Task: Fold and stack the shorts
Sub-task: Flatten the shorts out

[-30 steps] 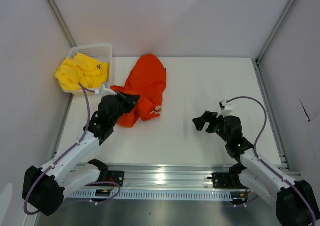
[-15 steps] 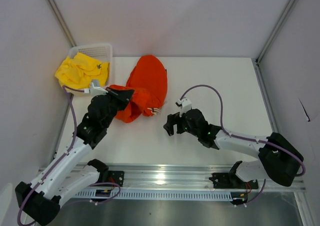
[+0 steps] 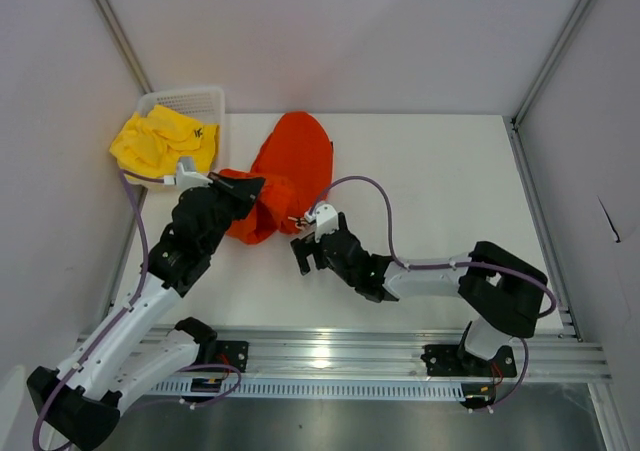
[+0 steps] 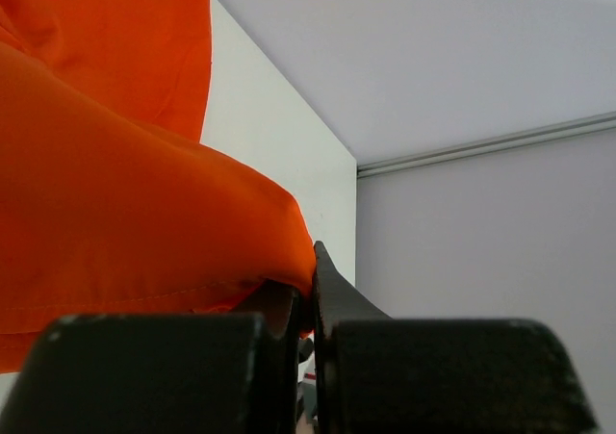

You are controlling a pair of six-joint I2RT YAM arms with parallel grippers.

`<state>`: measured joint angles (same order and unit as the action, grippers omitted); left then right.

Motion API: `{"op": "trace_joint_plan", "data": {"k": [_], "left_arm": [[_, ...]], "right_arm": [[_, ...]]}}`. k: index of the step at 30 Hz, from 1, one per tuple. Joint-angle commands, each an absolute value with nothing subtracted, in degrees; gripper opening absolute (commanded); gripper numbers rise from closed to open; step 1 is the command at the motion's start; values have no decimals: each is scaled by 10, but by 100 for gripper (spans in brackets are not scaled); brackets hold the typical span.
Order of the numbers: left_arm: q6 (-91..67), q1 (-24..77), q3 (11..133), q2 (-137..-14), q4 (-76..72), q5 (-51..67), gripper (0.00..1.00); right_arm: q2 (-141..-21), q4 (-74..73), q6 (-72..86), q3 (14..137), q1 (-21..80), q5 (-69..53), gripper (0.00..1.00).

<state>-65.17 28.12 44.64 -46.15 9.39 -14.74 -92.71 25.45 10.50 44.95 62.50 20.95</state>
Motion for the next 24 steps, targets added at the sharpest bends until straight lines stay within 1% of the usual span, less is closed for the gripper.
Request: {"op": "trace_joint_plan", "data": {"k": [1, 3, 4, 8, 13, 16, 18, 19, 22, 24], "left_arm": [[-662, 284, 485, -468, 75, -139, 0], [-664, 283, 496, -472, 80, -136, 0], [-670, 284, 499, -473, 80, -136, 0], [-681, 284, 506, -475, 76, -133, 0], [-692, 284, 521, -480, 78, -127, 0], [-695, 284, 523, -480, 77, -123, 0], [-696, 284, 526, -480, 81, -122, 0], [-695, 284, 529, -478, 85, -123, 0], [-695, 283, 533, -473, 90, -125, 0], [-693, 284, 535, -468, 96, -129, 0]], "right_arm": [[-974, 367, 69, 486, 640, 307, 99], [-992, 398, 65, 499, 644, 336, 99], [-1005, 414, 62, 500, 645, 331, 99], [-1035, 524, 40, 495, 662, 348, 99], [-1083, 554, 12, 547, 666, 390, 99], [-1105, 570, 5, 576, 662, 392, 99], [-1123, 557, 7, 594, 658, 423, 93], [-1127, 557, 8, 602, 656, 435, 86], [-1128, 539, 35, 605, 636, 466, 80], [-1119, 531, 49, 594, 617, 462, 75]]}}
